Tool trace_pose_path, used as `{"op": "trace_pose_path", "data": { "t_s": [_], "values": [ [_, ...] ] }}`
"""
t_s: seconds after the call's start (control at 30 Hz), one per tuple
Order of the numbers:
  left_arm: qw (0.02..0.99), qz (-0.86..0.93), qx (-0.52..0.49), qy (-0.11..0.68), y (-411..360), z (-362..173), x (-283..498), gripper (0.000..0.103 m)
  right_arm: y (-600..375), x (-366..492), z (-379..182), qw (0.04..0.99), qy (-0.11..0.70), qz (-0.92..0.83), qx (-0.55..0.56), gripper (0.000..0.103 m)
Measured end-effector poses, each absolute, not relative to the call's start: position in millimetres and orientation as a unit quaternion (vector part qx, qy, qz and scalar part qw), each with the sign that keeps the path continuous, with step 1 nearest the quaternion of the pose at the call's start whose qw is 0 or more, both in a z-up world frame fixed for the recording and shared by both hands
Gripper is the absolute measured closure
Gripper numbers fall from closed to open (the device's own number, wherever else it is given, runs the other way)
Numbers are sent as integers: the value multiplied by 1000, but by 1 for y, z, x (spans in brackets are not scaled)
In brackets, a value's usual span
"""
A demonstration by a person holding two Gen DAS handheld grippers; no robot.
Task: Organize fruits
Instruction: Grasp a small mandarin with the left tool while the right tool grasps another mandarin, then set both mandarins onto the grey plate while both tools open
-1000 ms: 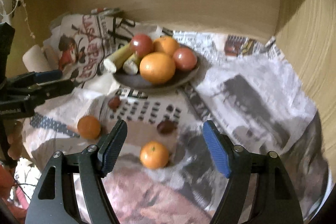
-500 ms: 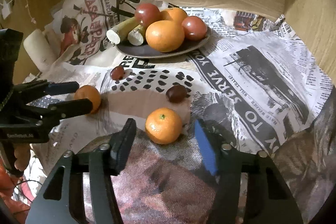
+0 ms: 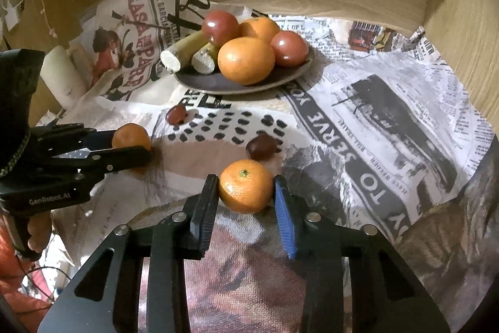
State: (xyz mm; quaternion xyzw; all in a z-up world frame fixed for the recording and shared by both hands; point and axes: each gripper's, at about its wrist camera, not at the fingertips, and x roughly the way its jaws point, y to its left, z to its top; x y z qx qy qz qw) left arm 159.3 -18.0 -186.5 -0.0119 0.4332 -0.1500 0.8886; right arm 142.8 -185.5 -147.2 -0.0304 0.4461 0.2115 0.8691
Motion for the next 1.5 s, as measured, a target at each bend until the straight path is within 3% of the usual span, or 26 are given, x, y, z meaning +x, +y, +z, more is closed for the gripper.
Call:
{"op": "trace_pose_path", "data": {
  "t_s": [0.47, 1.2, 1.5],
  "values": [
    [912, -138, -7, 387, -20, -147, 208, 66, -177, 183, -115, 890, 403, 208, -45, 70],
    [902, -114, 4, 417, -32, -176, 266, 65, -179, 270, -140, 869, 454, 191, -40, 70],
    [900, -120, 15, 418, -38, -180, 267, 52, -181, 277, -145, 866, 461, 192, -38, 70]
  ]
}}
